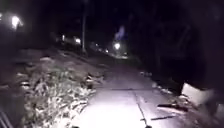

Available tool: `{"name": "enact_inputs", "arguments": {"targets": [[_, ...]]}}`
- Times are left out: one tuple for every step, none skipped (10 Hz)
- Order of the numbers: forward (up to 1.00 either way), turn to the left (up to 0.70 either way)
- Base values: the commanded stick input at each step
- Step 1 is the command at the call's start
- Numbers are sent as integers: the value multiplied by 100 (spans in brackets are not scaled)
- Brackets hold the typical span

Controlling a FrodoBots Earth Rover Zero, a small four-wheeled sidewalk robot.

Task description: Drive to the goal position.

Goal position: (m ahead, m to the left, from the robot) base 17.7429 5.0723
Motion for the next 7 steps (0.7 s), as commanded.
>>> {"name": "enact_inputs", "arguments": {"targets": [[70,0],[70,0],[70,0],[70,0],[70,0],[70,0],[70,0]]}}
